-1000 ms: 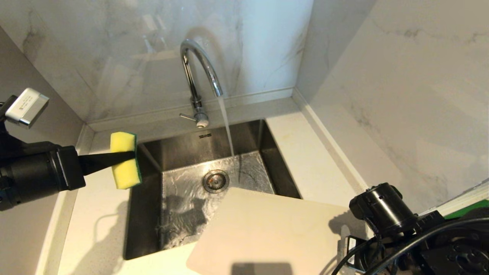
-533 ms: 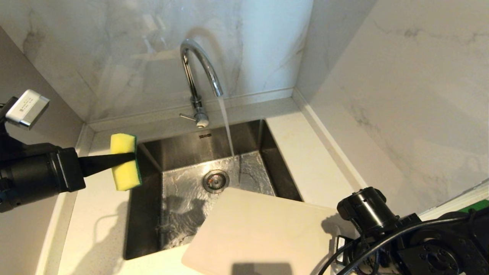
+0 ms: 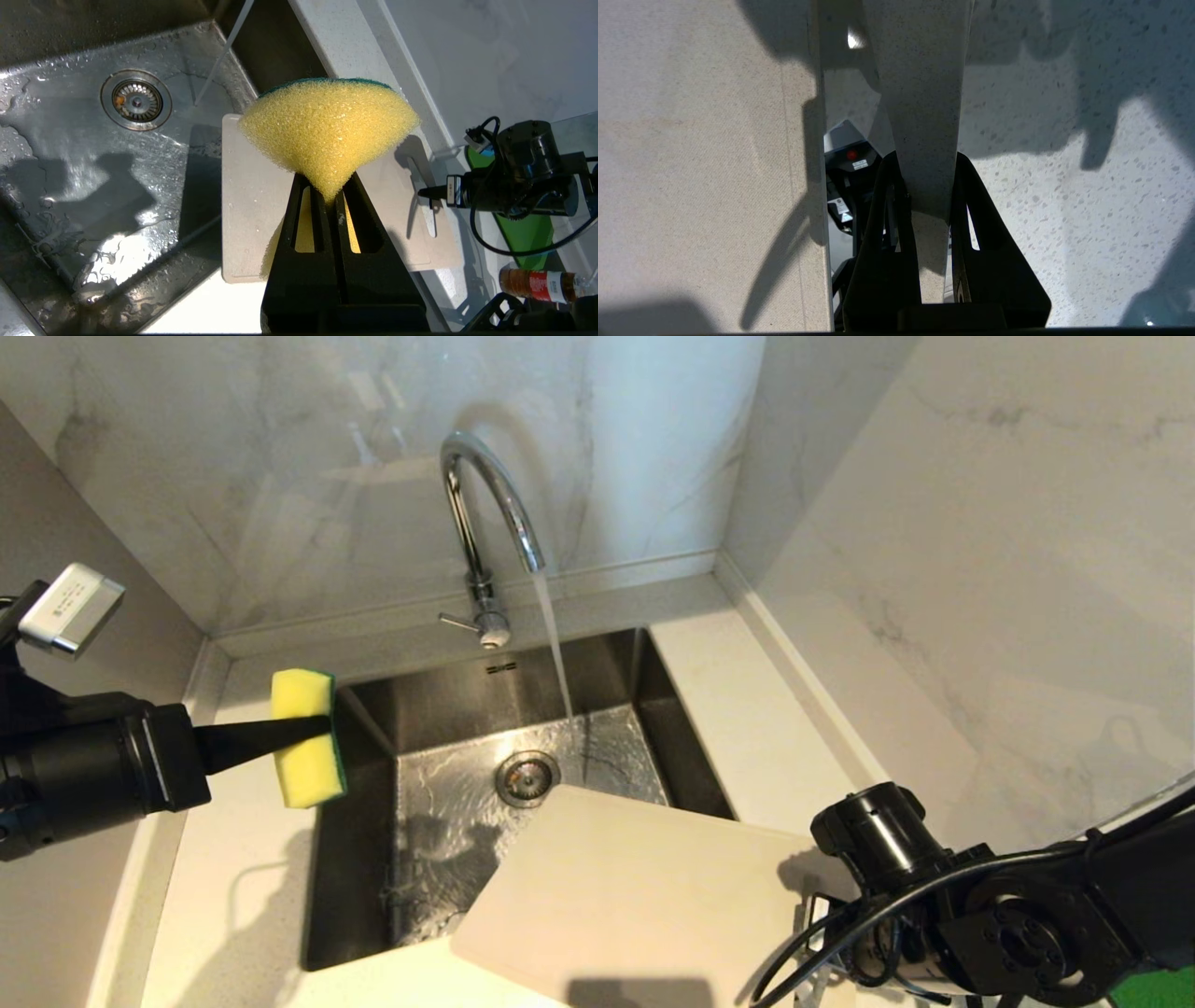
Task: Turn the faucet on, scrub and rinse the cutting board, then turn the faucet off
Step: Put down the cutting board
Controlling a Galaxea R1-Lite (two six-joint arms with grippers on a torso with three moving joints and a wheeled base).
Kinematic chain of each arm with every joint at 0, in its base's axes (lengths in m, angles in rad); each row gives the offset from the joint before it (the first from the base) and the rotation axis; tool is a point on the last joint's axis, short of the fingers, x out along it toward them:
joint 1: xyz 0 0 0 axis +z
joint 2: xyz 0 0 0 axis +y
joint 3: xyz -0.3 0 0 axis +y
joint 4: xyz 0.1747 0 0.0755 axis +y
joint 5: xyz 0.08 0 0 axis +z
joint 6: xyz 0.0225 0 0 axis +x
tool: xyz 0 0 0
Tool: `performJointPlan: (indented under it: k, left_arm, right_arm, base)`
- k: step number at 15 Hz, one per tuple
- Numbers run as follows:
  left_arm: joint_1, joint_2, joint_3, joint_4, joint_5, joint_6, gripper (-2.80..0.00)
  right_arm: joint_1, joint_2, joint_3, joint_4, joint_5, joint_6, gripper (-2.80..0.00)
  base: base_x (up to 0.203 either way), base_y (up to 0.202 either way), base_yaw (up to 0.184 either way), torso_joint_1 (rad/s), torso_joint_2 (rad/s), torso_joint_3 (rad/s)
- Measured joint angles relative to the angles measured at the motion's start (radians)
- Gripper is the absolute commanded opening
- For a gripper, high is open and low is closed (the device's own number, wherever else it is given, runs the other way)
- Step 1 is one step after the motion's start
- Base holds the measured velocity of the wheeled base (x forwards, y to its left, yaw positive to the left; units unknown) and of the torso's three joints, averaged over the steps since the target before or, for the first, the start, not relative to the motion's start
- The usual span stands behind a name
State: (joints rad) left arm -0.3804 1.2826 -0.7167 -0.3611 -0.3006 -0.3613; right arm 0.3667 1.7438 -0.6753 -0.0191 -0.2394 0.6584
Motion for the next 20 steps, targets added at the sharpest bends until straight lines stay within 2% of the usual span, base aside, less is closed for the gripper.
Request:
performJointPlan:
  k: [4,8,9,12,15,20]
  left_arm:
    - [0.0,-0.005,0.025,-0.003,0.0,0.0,-2.8]
    - [0.0,-0.009,0.039,-0.003,0.0,0.0,-2.8]
    - [0.0,-0.01,0.039,-0.003,0.0,0.0,-2.8]
    - [0.0,-0.01,0.041,-0.003,0.0,0.0,-2.8]
    - [0.0,-0.009,0.042,-0.004,0.0,0.0,-2.8]
    - [0.0,-0.008,0.036,-0.004,0.0,0.0,-2.8]
  right_arm:
    - [-0.053,0.038,-0.03,-0.022,0.002,-0.009,-2.8]
    - [-0.063,0.065,-0.06,-0.032,0.002,-0.011,-2.8]
    - [-0.064,0.067,-0.066,-0.032,0.0,-0.015,0.0]
    - [-0.065,0.063,-0.082,-0.033,0.0,-0.029,0.0]
    - [-0.065,0.026,-0.089,-0.026,-0.001,-0.079,0.0]
    - [-0.064,-0.03,-0.092,-0.019,-0.004,-0.081,0.0]
  base:
    - [0.0,0.0,0.0,0.0,0.0,0.0]
    - [0.0,0.0,0.0,0.0,0.0,0.0]
    - [0.0,0.0,0.0,0.0,0.0,0.0]
    - [0.0,0.0,0.0,0.0,0.0,0.0]
    - [0.0,0.0,0.0,0.0,0.0,0.0]
    - [0.0,0.0,0.0,0.0,0.0,0.0]
